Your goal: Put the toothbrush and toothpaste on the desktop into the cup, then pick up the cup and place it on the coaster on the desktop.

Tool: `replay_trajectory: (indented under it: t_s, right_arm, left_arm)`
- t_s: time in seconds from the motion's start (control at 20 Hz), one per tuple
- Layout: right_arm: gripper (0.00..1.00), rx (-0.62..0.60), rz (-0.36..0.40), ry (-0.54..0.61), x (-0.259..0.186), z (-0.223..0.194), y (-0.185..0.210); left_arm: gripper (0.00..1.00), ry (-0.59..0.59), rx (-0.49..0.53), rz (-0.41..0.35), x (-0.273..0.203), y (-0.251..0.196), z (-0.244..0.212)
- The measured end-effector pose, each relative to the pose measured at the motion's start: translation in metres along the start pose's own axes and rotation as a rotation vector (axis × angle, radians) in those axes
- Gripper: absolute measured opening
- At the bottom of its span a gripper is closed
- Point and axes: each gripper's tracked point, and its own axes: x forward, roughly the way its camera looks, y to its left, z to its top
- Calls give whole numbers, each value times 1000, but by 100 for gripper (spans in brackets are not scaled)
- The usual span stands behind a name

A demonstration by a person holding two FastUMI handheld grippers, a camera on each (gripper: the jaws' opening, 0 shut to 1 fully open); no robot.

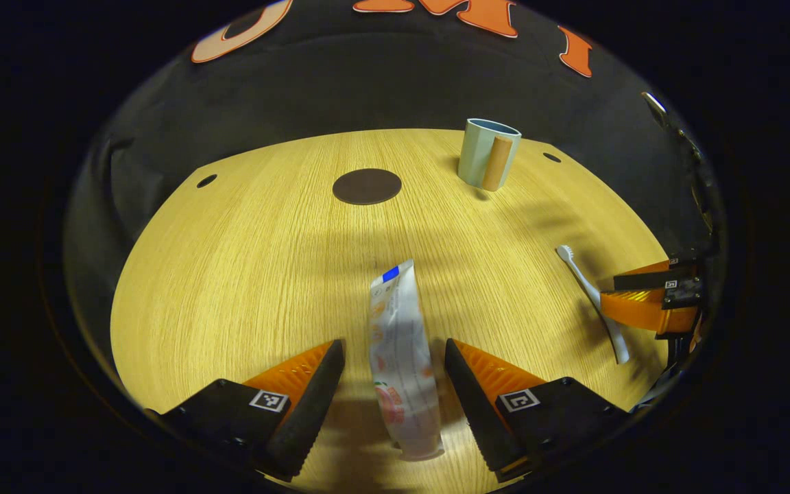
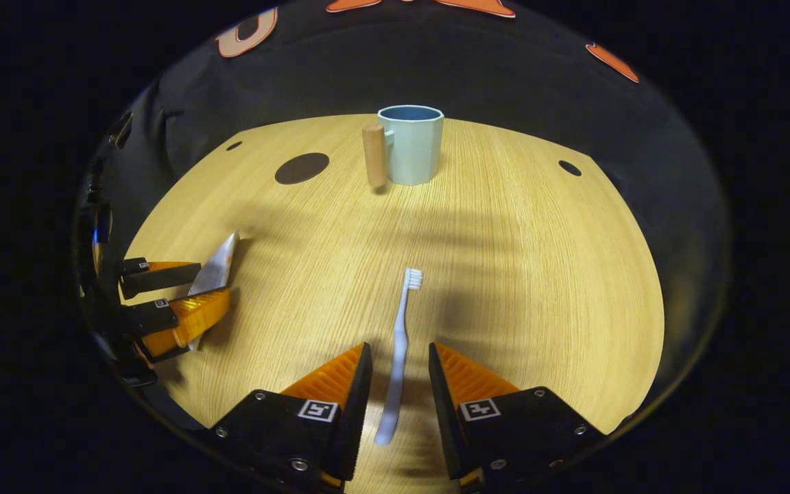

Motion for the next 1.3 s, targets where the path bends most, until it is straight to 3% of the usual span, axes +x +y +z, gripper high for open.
replay_trajectory:
  t_s: [0.1,0.2,0.25,0.3,0.35,0.4,0.55,0.75,0.85,1.3]
  right_arm:
    - [45,9,-3,20,4,-2,0]
    - [40,16,-11,36,9,-4,-2]
    - [36,20,-20,39,10,-4,-4]
    - [34,22,-25,46,12,-5,-5]
    - [27,24,-24,35,12,-2,-4]
    - [24,21,-24,33,13,-2,-3]
    - [10,21,-22,19,13,1,-4]
    - [7,47,9,-6,9,10,0]
    - [6,49,16,-19,8,14,-1]
    - [6,33,35,-140,-2,43,-3]
  left_arm:
    - [96,7,-4,13,0,2,0]
    - [81,11,-15,24,-1,5,-2]
    - [83,16,-24,35,3,3,-3]
    - [78,13,-26,44,4,2,-3]
    - [74,16,-39,50,6,2,-1]
    - [60,21,-45,46,2,5,2]
    - [53,6,-50,28,5,6,19]
    - [45,-6,-65,15,3,8,21]
    - [25,-5,-97,13,8,12,20]
    - [22,-46,-104,15,-2,16,24]
